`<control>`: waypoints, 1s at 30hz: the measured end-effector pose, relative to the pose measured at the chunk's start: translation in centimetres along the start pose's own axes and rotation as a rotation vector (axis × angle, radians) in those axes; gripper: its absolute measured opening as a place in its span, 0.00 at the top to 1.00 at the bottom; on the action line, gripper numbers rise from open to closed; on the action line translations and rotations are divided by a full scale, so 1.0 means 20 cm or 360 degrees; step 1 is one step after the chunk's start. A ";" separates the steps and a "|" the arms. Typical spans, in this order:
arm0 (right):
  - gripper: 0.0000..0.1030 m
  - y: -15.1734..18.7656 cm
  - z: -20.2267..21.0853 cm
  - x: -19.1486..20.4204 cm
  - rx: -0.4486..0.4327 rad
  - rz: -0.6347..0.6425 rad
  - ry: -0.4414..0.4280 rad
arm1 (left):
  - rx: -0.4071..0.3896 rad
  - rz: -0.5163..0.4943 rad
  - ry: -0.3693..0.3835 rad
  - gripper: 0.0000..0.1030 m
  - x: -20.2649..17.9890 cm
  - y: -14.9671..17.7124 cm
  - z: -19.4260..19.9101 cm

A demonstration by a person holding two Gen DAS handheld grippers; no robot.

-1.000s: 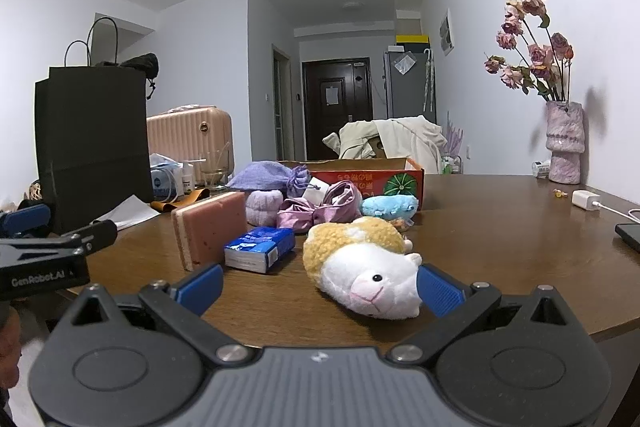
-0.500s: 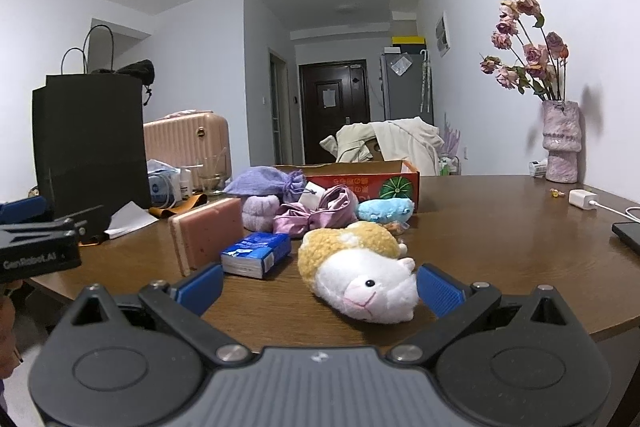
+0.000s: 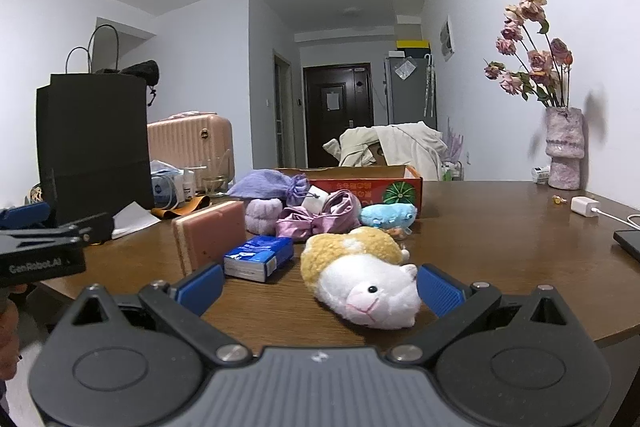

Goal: Organize soft objects

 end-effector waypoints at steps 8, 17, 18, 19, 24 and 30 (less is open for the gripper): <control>0.00 -0.01 0.00 0.00 -0.0021 -0.0007 0.0024 | 0.0021 0.0026 -0.0016 0.00 0.03 0.00 -0.01; 0.00 -0.01 0.01 -0.01 -0.0027 -0.0021 0.0020 | 0.0020 0.0018 -0.0019 0.00 0.02 0.00 -0.01; 0.00 -0.01 0.01 -0.01 -0.0027 -0.0023 0.0023 | 0.0022 0.0013 -0.0018 0.00 0.01 0.00 -0.01; 0.00 -0.01 0.01 -0.01 -0.0031 -0.0021 0.0024 | 0.0020 0.0010 -0.0017 0.00 0.01 0.00 -0.01; 0.00 -0.01 0.01 -0.01 -0.0034 -0.0020 0.0023 | 0.0010 0.0009 -0.0016 0.00 0.01 0.00 0.00; 0.00 -0.01 0.02 -0.01 -0.0026 -0.0017 0.0017 | 0.0031 0.0019 -0.0023 0.00 0.02 -0.01 -0.02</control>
Point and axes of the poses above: each gripper's, at about its wrist camera, not at the fingertips, and z roughly against the way its jaws point, x to its left, y to its underside, the point moved 9 cm from there along -z, roughly the way its jaws point, and after that the axes turned 11 degrees about x, right-handed, at the moved point
